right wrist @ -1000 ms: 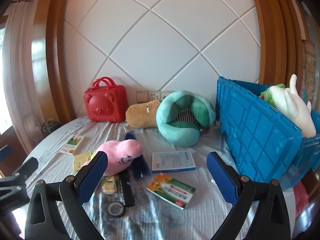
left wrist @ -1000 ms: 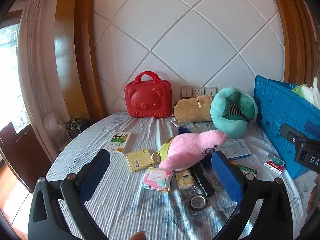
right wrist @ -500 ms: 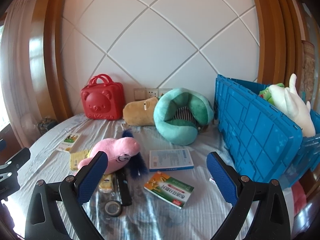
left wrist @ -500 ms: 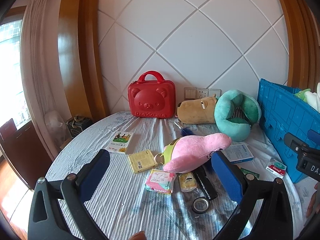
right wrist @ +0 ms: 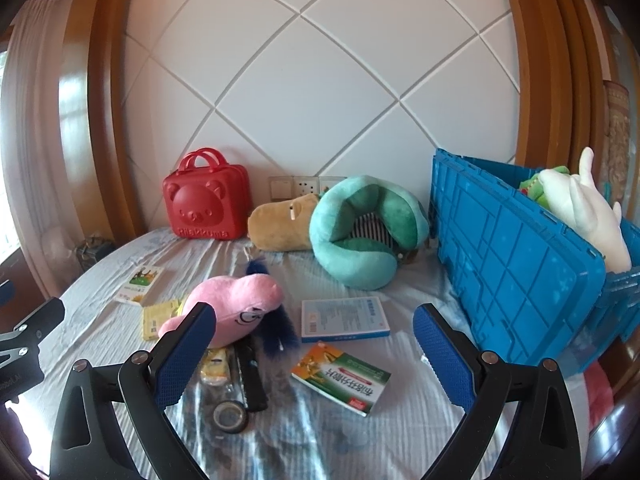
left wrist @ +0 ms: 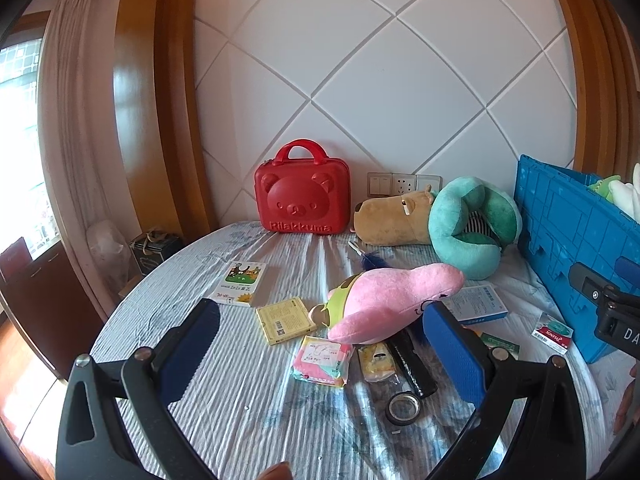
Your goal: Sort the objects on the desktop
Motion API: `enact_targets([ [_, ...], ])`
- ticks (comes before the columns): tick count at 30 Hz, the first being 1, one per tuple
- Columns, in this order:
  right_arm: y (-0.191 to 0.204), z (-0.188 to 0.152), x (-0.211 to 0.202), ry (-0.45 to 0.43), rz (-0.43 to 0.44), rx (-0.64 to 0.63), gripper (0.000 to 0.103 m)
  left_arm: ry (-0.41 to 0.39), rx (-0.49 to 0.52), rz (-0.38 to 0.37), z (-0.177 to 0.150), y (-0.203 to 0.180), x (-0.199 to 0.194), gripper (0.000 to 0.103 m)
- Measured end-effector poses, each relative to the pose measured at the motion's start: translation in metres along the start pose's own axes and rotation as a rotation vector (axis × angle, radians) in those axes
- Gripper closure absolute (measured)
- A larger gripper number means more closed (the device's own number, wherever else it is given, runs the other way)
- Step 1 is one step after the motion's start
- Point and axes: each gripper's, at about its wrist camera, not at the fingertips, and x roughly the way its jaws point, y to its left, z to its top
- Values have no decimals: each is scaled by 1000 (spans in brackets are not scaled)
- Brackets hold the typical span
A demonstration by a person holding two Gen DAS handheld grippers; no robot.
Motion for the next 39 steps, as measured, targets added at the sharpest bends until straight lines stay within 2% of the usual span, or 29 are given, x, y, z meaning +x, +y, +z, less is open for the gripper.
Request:
enact_targets([
  [6,4,2,2,8,14,1,3,6,2,3,-2,4,3,0],
  [10,13,2,12,26,81,24,3,36,-4,5,-10,10,16,0],
  [14,27,2,23,43,108,20,2,59,7,1,-17,15,30,0],
  [18,34,-1,53,76,155,66,1,66,5,-10,-22,18,50,0],
  [24,38,-12,143,243,182,232,1,52,25,-34,-28,13,95,0],
  [27,35,-22,178,311,202,321,1,86,45,-81,-36,7,130,0],
  [29,28,-32,199,362,223,424,1,91,44,-132,-42,4,147,0],
  [34,9,-46,229,387,246,628,1,100,98,-206,-57,-12,181,0],
  [39,4,-45,249,415,273,727,1,103,108,-246,-55,-20,206,0],
])
